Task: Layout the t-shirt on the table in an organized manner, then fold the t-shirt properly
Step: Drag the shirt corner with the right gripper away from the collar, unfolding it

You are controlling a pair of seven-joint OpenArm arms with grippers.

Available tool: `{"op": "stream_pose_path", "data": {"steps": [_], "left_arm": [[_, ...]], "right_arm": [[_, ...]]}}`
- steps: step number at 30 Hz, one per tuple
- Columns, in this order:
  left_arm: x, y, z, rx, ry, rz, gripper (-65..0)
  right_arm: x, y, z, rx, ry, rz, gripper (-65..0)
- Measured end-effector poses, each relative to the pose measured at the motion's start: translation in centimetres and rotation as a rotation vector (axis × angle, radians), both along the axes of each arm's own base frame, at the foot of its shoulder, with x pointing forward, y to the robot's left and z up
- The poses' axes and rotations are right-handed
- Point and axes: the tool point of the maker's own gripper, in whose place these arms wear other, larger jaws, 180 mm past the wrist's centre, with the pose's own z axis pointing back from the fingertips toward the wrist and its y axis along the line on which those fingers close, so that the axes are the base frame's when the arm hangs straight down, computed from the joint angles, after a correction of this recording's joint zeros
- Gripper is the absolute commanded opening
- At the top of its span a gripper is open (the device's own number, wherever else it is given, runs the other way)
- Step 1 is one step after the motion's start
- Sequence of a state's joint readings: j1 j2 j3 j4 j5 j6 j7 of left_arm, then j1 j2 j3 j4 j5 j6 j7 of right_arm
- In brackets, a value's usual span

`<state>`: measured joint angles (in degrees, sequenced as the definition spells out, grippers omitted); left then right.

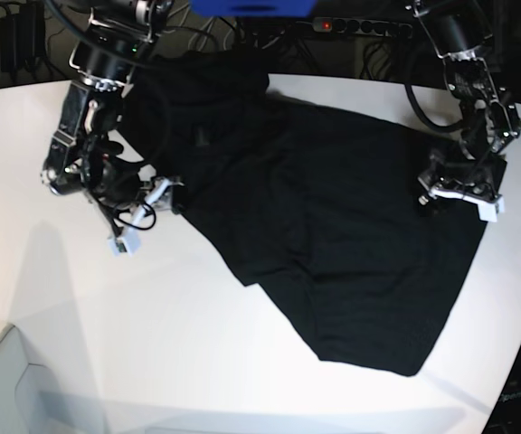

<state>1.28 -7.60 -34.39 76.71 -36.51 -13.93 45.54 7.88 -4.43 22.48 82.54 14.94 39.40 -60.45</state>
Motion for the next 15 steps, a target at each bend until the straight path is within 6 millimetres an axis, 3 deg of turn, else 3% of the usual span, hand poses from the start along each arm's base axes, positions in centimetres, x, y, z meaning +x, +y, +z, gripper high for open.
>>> {"op": "stream_pose_path", "data": {"steps": [7,15], "left_arm": [[-0.2,0.0,-0.1,0.000,0.002,0.000,-31.9],[-0.2,-0.1,-0.1,-0.001,0.000,0.001,-31.9]], "right_arm": [[0.1,0.9,-0.4,0.030,0.010,0.001,-21.8],[1.8,2.7,-0.9,0.124,0.015,0.008,-21.9]]}}
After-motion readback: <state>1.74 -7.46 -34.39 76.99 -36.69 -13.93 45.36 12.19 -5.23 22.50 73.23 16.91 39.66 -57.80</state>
